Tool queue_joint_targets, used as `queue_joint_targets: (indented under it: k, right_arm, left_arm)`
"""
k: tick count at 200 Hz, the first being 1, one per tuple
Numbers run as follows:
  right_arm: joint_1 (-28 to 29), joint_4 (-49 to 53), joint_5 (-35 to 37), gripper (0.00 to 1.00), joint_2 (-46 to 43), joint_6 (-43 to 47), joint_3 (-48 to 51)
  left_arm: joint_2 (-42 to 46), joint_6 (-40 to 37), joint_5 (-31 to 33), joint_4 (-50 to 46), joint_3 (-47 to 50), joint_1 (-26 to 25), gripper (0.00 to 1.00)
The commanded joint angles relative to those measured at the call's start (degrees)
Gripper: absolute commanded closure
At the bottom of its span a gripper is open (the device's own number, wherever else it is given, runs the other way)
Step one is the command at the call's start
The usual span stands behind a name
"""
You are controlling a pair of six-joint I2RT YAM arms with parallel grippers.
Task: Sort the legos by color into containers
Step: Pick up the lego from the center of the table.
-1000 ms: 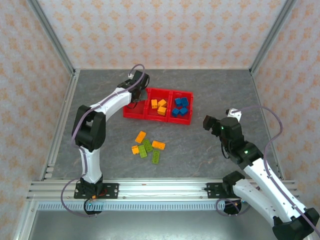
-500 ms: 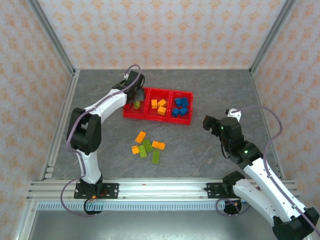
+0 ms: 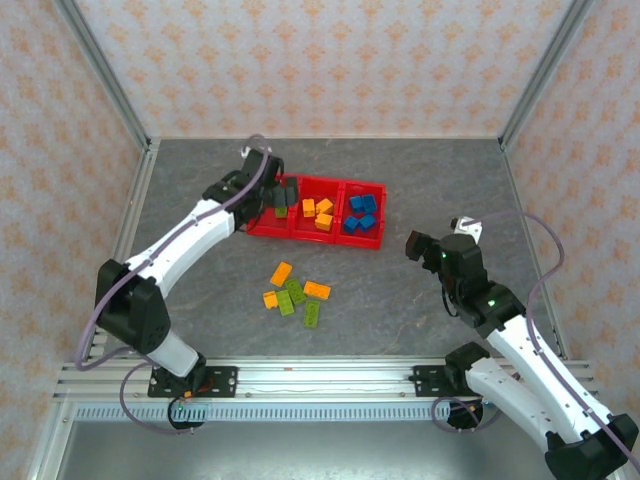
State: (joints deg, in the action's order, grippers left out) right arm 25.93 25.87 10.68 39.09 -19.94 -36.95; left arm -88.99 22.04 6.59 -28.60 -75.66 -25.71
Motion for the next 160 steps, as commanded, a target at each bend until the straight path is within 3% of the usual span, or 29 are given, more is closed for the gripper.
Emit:
queue_joint_targets:
  k: [1,75,160]
  right_arm:
    - [0.09,-0.20,1.06,0.00,0.06,-0.49,0.40]
    - [0.08,-0.12,0.79,0.00,0.63,-0.45,0.39]
    - [0.09,0.06,1.02,0.00,0.99,-0.46,0.36]
  left_arm:
    - [3.41,1.87,0.38,-2.78,5.51,-3.23,0.01]
    - [10.23,4.06,-6.21,-1.08,21.67,-8.21,0.09]
    - [1.48,2.74,-8.11,0.36,23.37,-10.50,0.24]
